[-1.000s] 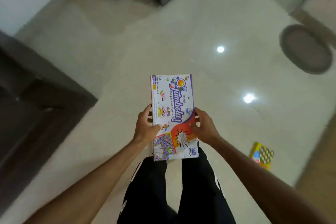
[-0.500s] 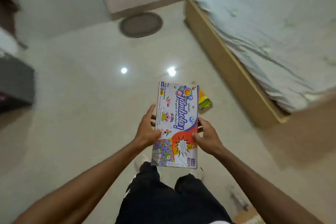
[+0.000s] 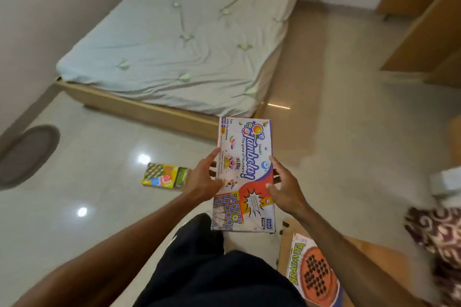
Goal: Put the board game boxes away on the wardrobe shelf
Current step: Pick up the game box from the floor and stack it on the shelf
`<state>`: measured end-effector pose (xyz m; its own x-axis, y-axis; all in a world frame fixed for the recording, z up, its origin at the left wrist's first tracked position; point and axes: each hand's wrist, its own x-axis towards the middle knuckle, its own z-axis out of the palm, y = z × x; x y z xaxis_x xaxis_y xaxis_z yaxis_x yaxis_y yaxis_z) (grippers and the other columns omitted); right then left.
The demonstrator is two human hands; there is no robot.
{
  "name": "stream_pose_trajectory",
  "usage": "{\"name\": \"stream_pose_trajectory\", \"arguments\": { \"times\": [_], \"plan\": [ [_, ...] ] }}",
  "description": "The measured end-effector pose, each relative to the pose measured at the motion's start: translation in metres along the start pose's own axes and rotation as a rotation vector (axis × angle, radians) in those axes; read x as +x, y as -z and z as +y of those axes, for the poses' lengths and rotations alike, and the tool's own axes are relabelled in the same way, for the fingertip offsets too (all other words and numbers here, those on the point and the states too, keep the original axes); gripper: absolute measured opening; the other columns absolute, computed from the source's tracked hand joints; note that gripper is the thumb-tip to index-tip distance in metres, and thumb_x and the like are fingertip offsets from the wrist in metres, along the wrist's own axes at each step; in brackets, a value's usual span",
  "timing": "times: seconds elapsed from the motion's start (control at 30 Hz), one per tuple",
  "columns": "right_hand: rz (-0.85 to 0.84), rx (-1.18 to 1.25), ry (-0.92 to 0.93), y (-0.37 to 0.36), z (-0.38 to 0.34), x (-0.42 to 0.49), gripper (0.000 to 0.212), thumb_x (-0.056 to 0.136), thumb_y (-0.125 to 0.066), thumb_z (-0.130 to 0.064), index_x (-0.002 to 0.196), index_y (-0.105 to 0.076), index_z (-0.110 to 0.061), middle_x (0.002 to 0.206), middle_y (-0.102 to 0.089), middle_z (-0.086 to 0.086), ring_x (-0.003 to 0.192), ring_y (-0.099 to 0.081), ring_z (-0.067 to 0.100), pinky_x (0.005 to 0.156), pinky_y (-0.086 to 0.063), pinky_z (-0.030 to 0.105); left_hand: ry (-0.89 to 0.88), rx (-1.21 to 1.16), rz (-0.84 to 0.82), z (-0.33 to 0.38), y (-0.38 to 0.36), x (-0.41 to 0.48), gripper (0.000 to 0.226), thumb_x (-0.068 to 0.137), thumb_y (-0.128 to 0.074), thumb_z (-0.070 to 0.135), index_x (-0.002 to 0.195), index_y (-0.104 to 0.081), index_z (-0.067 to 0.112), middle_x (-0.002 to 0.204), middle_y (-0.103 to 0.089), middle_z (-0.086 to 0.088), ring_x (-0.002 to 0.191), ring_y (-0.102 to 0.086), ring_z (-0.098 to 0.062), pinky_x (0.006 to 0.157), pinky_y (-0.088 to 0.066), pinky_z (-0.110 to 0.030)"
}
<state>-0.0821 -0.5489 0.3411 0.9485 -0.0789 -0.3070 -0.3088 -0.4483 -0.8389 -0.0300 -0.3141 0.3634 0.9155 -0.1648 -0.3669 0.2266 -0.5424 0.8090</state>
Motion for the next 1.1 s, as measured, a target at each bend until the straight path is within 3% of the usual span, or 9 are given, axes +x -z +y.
{"name": "stream_pose_trajectory", "arguments": {
  "times": [0.2,0.27,0.4,0.57,0.77,0.87,1.0,1.1],
  "plan": [
    [0.225,0.102,-0.081,0.093,0.041,0.089,0.054,0.095,-0.051,-0.016,0.145,-0.036,-0.029,0.128,-0.055,-0.002,0.098,-0.061,0.011,0.063,-0.057,0.019,-0.084,0.041,-0.175,0.088,-0.07,0.14,0.087,0.072,-0.069,-0.007,0.145,-0.038,0.028,0.103,-0.062,0.002,0.087,-0.063,-0.016,0.07,-0.06,-0.035],
    [0.268,0.128,-0.101,0.128,0.048,0.131,0.053,0.096,-0.051,-0.016,0.145,-0.036,-0.028,0.127,-0.054,-0.003,0.094,-0.061,0.008,0.062,-0.057,0.019,-0.097,0.036,-0.221,0.12,-0.093,0.197,0.088,0.072,-0.068,-0.01,0.146,-0.038,0.026,0.107,-0.064,-0.001,0.088,-0.063,-0.014,0.07,-0.061,-0.036],
    [0.341,0.139,-0.132,0.211,0.062,0.232,0.053,0.097,-0.051,-0.016,0.146,-0.035,-0.028,0.127,-0.052,-0.003,0.097,-0.061,0.01,0.065,-0.06,0.025,-0.119,0.015,-0.29,0.193,-0.14,0.319,0.084,0.075,-0.07,-0.007,0.144,-0.039,0.029,0.113,-0.063,0.001,0.091,-0.062,-0.008,0.059,-0.055,-0.017],
    [0.382,0.104,-0.181,0.32,0.055,0.342,0.058,0.095,-0.052,-0.011,0.147,-0.033,-0.027,0.127,-0.052,0.0,0.1,-0.059,0.011,0.062,-0.056,0.017,-0.183,0.019,-0.328,0.292,-0.178,0.444,0.082,0.074,-0.073,-0.001,0.141,-0.042,0.036,0.104,-0.063,0.006,0.094,-0.064,-0.015,0.073,-0.061,-0.037],
    [0.442,0.092,-0.192,0.433,0.05,0.468,0.057,0.095,-0.056,-0.018,0.146,-0.033,-0.031,0.128,-0.051,-0.001,0.108,-0.058,0.016,0.064,-0.058,0.019,-0.23,0.038,-0.37,0.397,-0.221,0.585,0.08,0.077,-0.075,0.005,0.143,-0.04,0.033,0.109,-0.057,0.005,0.101,-0.061,-0.018,0.077,-0.061,-0.042],
    [0.453,0.085,-0.197,0.488,0.055,0.54,0.058,0.095,-0.056,-0.019,0.146,-0.033,-0.03,0.127,-0.052,-0.001,0.107,-0.059,0.017,0.065,-0.059,0.022,-0.251,0.045,-0.367,0.445,-0.246,0.66,0.08,0.076,-0.075,0.004,0.143,-0.04,0.03,0.112,-0.058,0.002,0.1,-0.061,-0.017,0.075,-0.061,-0.038],
    [0.445,0.08,-0.198,0.57,0.066,0.65,0.058,0.095,-0.056,-0.021,0.147,-0.032,-0.03,0.126,-0.051,-0.001,0.107,-0.058,0.016,0.063,-0.057,0.018,-0.234,0.062,-0.359,0.511,-0.284,0.772,0.076,0.078,-0.074,0.003,0.142,-0.043,0.029,0.118,-0.055,0.0,0.102,-0.059,-0.017,0.064,-0.056,-0.022],
    [0.417,0.052,-0.175,0.632,0.068,0.727,0.056,0.096,-0.052,-0.021,0.147,-0.032,-0.028,0.127,-0.051,0.002,0.104,-0.059,0.013,0.063,-0.052,0.013,-0.213,0.046,-0.33,0.565,-0.304,0.846,0.075,0.076,-0.075,0.003,0.141,-0.046,0.027,0.12,-0.055,-0.003,0.101,-0.059,-0.017,0.065,-0.055,-0.023]
  ]
}}
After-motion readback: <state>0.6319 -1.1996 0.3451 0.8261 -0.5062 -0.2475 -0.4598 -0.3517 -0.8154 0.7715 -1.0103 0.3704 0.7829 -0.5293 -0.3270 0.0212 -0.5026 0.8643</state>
